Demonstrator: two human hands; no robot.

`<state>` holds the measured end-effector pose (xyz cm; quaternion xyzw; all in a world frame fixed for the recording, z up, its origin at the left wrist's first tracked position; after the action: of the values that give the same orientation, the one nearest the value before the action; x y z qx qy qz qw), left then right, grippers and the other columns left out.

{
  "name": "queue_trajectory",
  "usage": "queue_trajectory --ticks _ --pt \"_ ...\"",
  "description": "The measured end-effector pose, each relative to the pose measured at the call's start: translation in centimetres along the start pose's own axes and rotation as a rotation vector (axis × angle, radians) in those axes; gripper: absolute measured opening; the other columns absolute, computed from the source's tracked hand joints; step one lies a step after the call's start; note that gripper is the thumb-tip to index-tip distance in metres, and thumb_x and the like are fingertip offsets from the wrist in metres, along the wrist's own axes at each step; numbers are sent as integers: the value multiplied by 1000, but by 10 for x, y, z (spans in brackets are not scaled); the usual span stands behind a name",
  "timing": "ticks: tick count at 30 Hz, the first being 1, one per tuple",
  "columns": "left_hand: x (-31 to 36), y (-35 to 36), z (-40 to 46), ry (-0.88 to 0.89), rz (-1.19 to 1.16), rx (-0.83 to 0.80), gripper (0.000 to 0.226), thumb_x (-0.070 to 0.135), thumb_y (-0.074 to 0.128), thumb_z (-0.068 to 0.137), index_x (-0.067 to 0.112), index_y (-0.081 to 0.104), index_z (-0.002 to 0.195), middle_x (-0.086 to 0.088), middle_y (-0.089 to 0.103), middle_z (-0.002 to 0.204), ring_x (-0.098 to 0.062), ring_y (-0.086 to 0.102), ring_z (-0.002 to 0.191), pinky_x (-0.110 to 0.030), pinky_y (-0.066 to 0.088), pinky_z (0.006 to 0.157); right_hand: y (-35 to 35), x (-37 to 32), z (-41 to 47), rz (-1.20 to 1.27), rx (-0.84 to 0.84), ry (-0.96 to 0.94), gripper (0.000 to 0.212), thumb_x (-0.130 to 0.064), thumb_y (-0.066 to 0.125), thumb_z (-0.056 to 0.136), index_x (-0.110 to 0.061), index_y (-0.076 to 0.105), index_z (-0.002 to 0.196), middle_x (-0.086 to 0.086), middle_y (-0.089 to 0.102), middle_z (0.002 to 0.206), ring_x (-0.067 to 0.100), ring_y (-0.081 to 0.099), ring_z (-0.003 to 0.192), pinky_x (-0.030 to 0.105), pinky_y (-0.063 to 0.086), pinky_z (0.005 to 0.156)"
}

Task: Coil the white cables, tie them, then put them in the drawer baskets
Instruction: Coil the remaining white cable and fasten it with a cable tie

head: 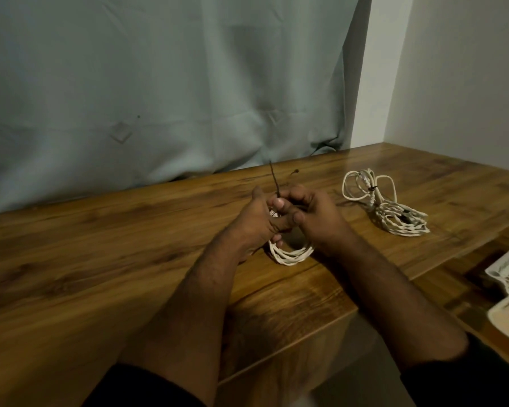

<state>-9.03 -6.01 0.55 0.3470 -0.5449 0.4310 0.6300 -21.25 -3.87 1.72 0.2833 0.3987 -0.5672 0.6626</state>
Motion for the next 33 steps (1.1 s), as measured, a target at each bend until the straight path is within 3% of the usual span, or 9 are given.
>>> queue_trajectory --ticks 5,7,9,13,17,21,26,29,33 --pt "10 7 -2 88 21 18 25 18 78 89 10 68 111 -11 76 103 -25 73 90 -38 61 80 -9 -2 3 -8 228 -9 10 -12 68 97 -11 74 89 19 65 92 17 67 72 33 53 59" --pt "9 11 -1 83 110 48 31 40 69 96 10 71 103 -11 77 90 -24 74 84 -43 57 84 -13 -5 3 7 304 -5 10 -8 65 99 -2 72 98 16 68 92 13 68 72 26 54 56" --pt "7 16 -1 57 135 103 41 51 55 102 12 69 99 -4 65 72 -18 67 66 -37 52 72 -17 -6 2 -37 350 -21 14 -9 63 101 1 71 105 13 72 92 17 69 74 25 55 59" --pt "8 22 0 66 109 250 30 45 46 107 25 67 113 0 58 81 -10 55 70 -25 50 58 -16 -4 5 -113 327 -69 13 -12 58 104 -7 70 99 7 73 89 15 68 85 27 55 75" --pt "9 25 -1 82 92 230 18 34 49 108 22 58 98 3 55 77 -8 51 66 -24 44 48 -22 -2 9 -87 334 -62 17 -21 56 103 -15 68 92 6 66 83 21 63 82 44 54 79" --pt "11 19 1 134 270 172 24 32 49 108 21 61 90 3 58 70 -10 50 57 -29 43 55 -25 0 8 -81 338 -42 21 -22 59 100 -5 68 92 9 66 82 21 62 81 47 53 79" --pt "18 20 -2 110 300 139 31 23 47 109 24 64 84 3 68 76 -18 63 77 -33 46 68 -26 -2 5 -148 352 -56 16 -18 60 101 -6 72 100 11 73 88 20 70 86 48 58 77" --pt "22 21 -4 115 286 115 20 22 46 109 20 64 100 9 67 74 -10 62 70 -30 48 68 -24 -5 3 -194 322 -106 14 -16 59 102 -9 72 103 5 74 89 18 70 85 39 57 72" --pt "28 21 -10 142 235 118 23 17 46 109 21 38 130 7 59 81 5 59 49 -11 42 48 -17 -11 0 -185 236 -101 14 -12 57 104 -11 71 105 -4 71 82 13 68 77 31 55 58"
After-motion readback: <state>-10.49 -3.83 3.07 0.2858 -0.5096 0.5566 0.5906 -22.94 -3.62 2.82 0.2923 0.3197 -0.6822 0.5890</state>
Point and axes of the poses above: each hand's wrist, its own z-axis towards the middle knuckle, its own y-axis out of the palm, x = y × z, the point moved 4 cm from there along z, towards the middle knuckle
